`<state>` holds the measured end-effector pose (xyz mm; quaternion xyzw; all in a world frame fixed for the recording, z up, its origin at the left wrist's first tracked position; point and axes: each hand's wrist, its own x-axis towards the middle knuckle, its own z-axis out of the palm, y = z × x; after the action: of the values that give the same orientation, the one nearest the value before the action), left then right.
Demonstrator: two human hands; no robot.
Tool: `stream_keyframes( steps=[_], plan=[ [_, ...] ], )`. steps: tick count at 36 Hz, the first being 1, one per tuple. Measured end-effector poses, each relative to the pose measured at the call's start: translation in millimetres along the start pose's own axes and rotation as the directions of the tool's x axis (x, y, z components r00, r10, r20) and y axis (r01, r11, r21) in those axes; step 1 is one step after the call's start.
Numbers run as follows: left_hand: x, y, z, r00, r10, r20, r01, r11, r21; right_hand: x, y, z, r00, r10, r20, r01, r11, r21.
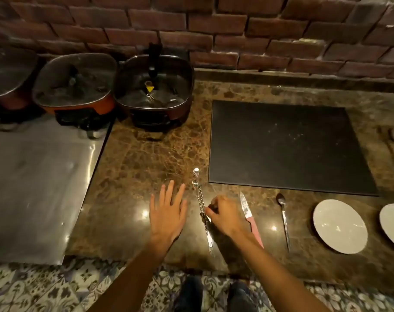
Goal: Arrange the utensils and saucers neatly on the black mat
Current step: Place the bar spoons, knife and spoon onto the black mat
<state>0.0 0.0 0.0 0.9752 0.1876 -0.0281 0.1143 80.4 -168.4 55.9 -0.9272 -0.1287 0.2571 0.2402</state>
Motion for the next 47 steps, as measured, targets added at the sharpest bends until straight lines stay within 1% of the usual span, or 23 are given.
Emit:
stream_keyframes(
  steps=[1,3,4,7,8,10,14,19,25,34,40,42,44,47],
  plan=[
    [1.8,-3.2,3.7,0.998,-0.019,0.055,0.020,1.000,-0.006,6.6,-0.2,7.0,1.000,0.020,0.019,-0.020,1.000,0.012],
    [1.8,-11.1,22.4,0.996,-0.036,0.078,0.036,0.999,0.006,16.2,-3.6,16.5,0.998,0.054,0.041,-0.053,0.998,-0.027],
    [-0.6,-14.8,33.7,0.995,-0.043,0.090,0.045,0.999,-0.017,19.0,-6.9,19.5,0.995,0.085,0.059,-0.082,0.995,-0.049],
    [-3.1,-20.6,59.5,0.997,-0.033,0.064,0.034,0.999,-0.007,28.9,-9.1,34.9,0.991,0.116,0.061,-0.109,0.988,-0.110],
    [-1.8,-23.1,66.3,0.999,-0.023,0.035,0.024,1.000,-0.009,30.2,-11.8,36.6,0.991,0.119,0.057,-0.111,0.985,-0.134],
    [-1.1,-25.5,71.1,1.000,-0.003,0.007,0.002,1.000,0.022,34.3,-13.7,41.0,0.992,0.121,0.047,-0.111,0.980,-0.167],
    [-1.3,-24.8,68.4,0.999,0.032,0.002,-0.032,0.999,0.039,39.1,-19.9,42.7,0.984,0.169,0.064,-0.157,0.975,-0.155],
    [-0.7,-23.9,66.5,0.999,0.027,0.028,-0.028,0.999,0.036,42.8,-31.2,43.3,0.968,0.240,0.071,-0.228,0.962,-0.151],
    [-0.6,-24.4,66.9,0.999,0.033,0.022,-0.034,0.999,0.023,48.2,-30.0,48.9,0.981,0.191,0.043,-0.177,0.958,-0.226],
    [2.6,-21.5,67.4,1.000,0.023,-0.017,-0.022,0.999,0.045,51.6,-26.2,39.1,0.984,0.153,0.096,-0.127,0.963,-0.237],
    [32.1,-14.5,67.4,1.000,-0.008,-0.026,0.009,1.000,0.023,57.5,-18.0,24.8,0.982,0.132,0.137,-0.110,0.981,-0.159],
    [49.4,-9.0,64.9,0.999,-0.010,-0.031,0.011,1.000,0.014,61.4,-15.1,15.7,0.984,0.133,0.119,-0.113,0.981,-0.157],
    [65.9,-2.9,63.6,0.999,-0.001,-0.034,0.002,1.000,0.010,68.2,-10.7,3.7,0.988,0.137,0.067,-0.122,0.975,-0.186],
    [87.0,5.6,63.1,0.998,0.020,-0.053,-0.020,1.000,0.003,85.2,-3.4,-17.0,0.982,0.189,0.024,-0.185,0.976,-0.113]
  ],
)
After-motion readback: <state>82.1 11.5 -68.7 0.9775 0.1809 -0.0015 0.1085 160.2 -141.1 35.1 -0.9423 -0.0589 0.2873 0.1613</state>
